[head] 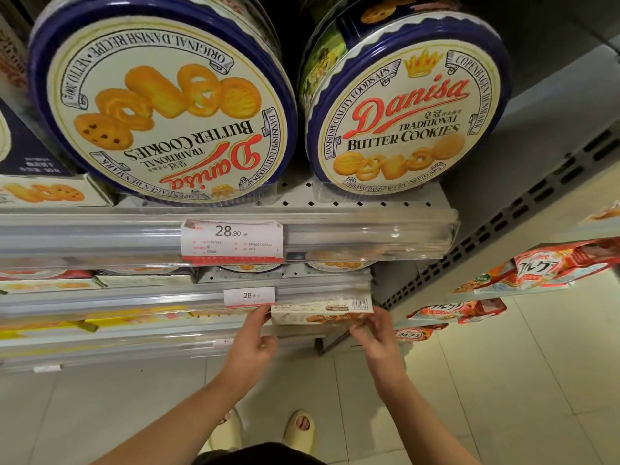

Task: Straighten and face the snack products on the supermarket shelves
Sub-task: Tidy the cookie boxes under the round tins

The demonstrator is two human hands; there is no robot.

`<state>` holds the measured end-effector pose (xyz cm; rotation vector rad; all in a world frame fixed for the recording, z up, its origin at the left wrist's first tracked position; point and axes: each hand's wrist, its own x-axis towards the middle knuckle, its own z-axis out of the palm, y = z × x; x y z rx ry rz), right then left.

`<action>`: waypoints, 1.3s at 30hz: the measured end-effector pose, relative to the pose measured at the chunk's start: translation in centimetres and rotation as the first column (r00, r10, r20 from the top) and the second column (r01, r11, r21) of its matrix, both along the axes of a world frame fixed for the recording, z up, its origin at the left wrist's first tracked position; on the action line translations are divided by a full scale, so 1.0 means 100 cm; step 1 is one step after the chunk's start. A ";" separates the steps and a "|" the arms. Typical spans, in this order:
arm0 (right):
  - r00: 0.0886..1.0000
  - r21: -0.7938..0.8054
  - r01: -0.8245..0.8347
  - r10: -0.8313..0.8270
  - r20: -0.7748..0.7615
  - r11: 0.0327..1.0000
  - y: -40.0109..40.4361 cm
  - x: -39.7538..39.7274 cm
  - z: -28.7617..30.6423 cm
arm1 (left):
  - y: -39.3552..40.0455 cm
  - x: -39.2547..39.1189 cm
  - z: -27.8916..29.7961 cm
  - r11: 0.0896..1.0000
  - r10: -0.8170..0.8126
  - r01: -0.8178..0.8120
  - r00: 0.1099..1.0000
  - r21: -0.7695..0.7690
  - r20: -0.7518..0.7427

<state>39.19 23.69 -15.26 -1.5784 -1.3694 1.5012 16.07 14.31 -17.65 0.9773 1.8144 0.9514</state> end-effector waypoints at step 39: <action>0.992 -0.229 0.085 -0.103 -0.069 0.970 0.044 -0.026 -0.050 | 0.046 0.003 -0.017 0.872 0.489 -0.328 0.613 -0.363 0.620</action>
